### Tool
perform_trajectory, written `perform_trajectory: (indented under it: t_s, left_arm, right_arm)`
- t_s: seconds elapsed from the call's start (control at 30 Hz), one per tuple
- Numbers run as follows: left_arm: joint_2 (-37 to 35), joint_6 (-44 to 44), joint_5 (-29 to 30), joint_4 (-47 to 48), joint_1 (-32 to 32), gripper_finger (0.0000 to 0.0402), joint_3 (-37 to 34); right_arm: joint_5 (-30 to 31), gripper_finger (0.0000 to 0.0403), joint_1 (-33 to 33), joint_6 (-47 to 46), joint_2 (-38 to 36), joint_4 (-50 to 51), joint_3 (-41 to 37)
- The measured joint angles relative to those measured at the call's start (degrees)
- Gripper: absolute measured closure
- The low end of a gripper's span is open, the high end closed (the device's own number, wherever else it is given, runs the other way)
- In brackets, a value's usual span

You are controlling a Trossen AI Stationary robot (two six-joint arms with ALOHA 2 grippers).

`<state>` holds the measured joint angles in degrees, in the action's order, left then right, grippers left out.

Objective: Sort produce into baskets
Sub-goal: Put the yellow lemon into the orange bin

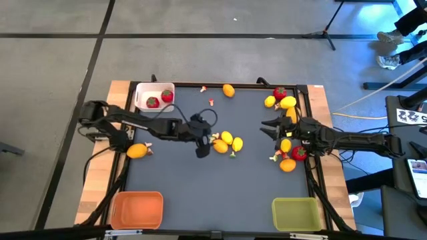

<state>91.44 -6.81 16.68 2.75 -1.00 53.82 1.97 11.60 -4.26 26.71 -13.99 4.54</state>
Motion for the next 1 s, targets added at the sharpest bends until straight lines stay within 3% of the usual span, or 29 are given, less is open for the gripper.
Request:
perform_trajectory:
  t_s: [0.37,0.67,0.8,1.0]
  left_arm:
    - [10.33,5.83,-7.9,-3.02,0.0,0.0012,3.71]
    - [14.78,4.71,-16.07,-5.55,3.31,0.0016,4.07]
    - [16.01,3.71,-19.23,-6.89,3.81,0.0049,4.04]
    - [16.02,2.47,-19.27,-6.87,3.81,0.0128,4.04]
  right_arm:
    - [0.89,0.0249,0.02,0.22,0.45,-0.05,0.0]
    - [1.96,0.0248,0.04,0.24,0.45,0.37,0.0]
    - [2.06,0.0248,0.04,0.27,0.45,0.58,0.0]
    - [2.09,0.0249,0.04,0.27,0.45,0.58,0.0]
